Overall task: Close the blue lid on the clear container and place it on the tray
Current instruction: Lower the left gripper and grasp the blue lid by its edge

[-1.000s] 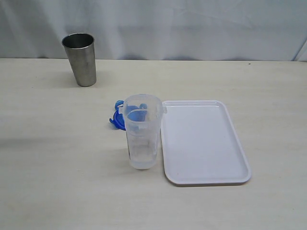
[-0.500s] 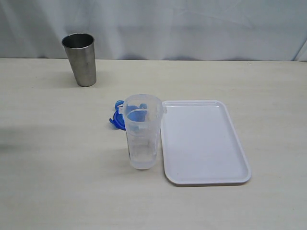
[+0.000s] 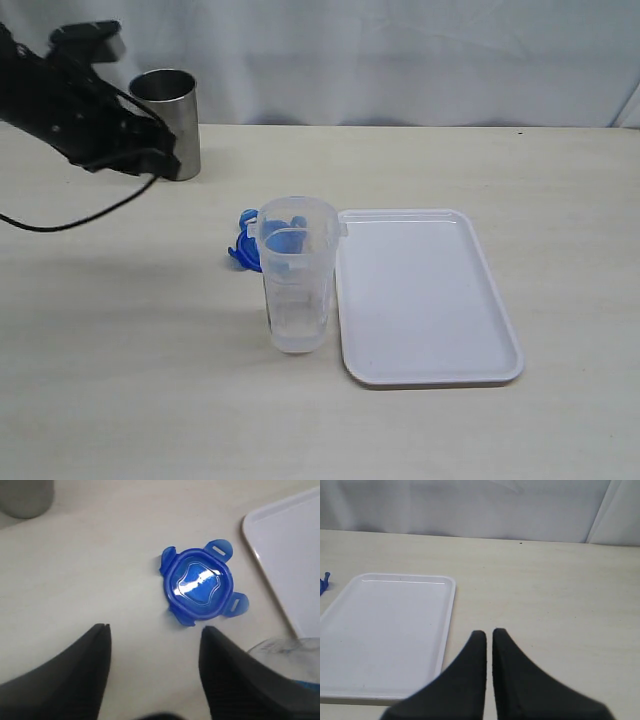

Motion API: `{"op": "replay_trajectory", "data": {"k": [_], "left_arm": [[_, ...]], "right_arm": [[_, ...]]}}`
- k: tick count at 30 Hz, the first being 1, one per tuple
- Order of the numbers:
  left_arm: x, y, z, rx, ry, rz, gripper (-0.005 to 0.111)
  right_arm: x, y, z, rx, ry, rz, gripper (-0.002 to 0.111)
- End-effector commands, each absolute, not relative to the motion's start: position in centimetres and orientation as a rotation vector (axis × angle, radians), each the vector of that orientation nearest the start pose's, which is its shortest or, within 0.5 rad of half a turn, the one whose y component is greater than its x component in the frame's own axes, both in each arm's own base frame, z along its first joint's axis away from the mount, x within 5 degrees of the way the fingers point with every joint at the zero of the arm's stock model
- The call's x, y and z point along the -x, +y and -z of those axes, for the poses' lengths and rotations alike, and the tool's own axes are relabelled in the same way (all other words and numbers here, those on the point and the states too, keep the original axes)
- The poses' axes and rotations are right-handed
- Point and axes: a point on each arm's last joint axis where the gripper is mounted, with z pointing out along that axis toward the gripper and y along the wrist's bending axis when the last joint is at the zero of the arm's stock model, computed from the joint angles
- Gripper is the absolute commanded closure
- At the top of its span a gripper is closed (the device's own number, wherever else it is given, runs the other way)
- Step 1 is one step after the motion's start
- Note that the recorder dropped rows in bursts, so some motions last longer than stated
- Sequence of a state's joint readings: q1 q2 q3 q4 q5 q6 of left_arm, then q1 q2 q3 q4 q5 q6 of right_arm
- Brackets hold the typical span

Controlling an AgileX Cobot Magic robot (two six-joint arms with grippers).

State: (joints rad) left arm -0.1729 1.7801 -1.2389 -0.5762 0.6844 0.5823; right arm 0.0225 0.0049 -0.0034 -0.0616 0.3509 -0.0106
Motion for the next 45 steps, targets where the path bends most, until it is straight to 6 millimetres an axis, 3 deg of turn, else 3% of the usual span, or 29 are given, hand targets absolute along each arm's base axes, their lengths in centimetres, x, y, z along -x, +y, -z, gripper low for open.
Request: {"op": "replay_trajectory", "data": {"k": [1, 4, 10, 16, 26, 33, 41, 45], "left_arm": [[-37.3, -12.3, -19.2, -0.52, 2.568, 0.471, 0.056], [-37.6, -13.1, -16.8, -0.467, 2.622, 0.518, 0.056], [-37.8, -14.3, -13.3, -0.187, 2.737, 0.724, 0.056], [-37.9, -14.8, -11.2, -0.015, 2.793, 0.767, 0.056], [-37.6, -16.1, -9.9, 0.013, 2.808, 0.757, 0.056], [-37.4, -15.8, -9.7, 0.006, 2.842, 0.697, 0.085], [-37.4, -15.5, -9.5, -0.023, 2.852, 0.655, 0.105], [-37.5, -15.5, -9.5, -0.02, 2.845, 0.649, 0.107]], "right_arm": [[-5.3, -0.1, -18.2, 0.057, 1.829, 0.053, 0.104], [-5.3, -0.1, -18.2, 0.057, 1.829, 0.053, 0.104], [-5.3, -0.1, -18.2, 0.057, 1.829, 0.053, 0.104], [-5.3, -0.1, -18.2, 0.057, 1.829, 0.053, 0.104], [-5.3, -0.1, -18.2, 0.057, 1.829, 0.053, 0.104], [-5.3, -0.1, -18.2, 0.057, 1.829, 0.053, 0.104], [-5.3, -0.1, -18.2, 0.057, 1.829, 0.053, 0.104], [-5.3, -0.1, -18.2, 0.057, 1.829, 0.053, 0.104]]}}
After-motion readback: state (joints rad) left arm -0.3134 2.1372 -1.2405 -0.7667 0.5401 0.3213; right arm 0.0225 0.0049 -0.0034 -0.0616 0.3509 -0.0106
